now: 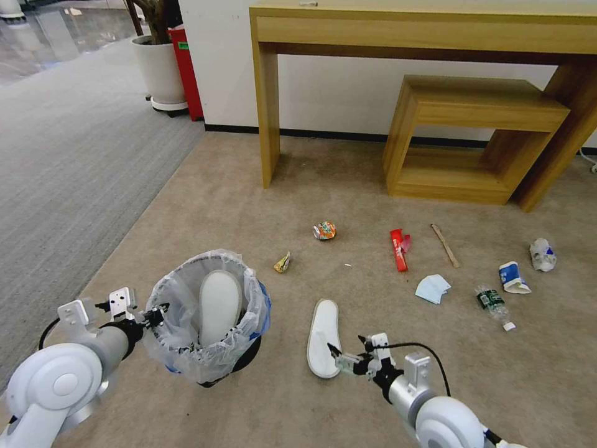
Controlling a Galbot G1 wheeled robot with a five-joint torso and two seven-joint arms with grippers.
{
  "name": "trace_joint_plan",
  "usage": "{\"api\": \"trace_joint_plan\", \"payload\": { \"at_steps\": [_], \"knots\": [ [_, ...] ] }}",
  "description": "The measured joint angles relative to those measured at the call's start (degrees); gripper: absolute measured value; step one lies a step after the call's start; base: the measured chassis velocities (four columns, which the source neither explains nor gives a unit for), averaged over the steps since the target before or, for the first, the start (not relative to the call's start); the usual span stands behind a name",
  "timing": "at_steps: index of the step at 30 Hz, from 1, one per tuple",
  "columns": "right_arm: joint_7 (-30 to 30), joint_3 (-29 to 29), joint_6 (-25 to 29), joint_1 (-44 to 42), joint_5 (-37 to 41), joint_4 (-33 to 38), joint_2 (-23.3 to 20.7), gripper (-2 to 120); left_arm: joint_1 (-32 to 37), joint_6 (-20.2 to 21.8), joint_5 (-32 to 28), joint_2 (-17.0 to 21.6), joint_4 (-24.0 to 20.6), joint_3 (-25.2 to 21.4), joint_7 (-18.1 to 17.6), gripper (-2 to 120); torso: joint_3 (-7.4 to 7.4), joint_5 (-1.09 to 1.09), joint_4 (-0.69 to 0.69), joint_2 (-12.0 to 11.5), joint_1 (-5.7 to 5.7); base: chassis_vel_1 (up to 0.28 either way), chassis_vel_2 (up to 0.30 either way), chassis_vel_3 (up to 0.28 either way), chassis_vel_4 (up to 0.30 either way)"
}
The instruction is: Pick up the trash bin and place the garbage on the floor into it.
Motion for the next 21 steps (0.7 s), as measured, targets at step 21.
{"api": "trace_joint_plan", "payload": {
  "at_steps": [21],
  "knots": [
    [-0.90, -9.77, 2.22, 5.41, -0.94, -4.95, 0.94, 89, 0.28, -0.09, 1.49, -1.63, 0.18, 0.52, 0.92, 1, 0.00, 0.00, 0.00, 0.00, 0.00, 0.000, 0.000, 0.000, 0.000]
  ]
}}
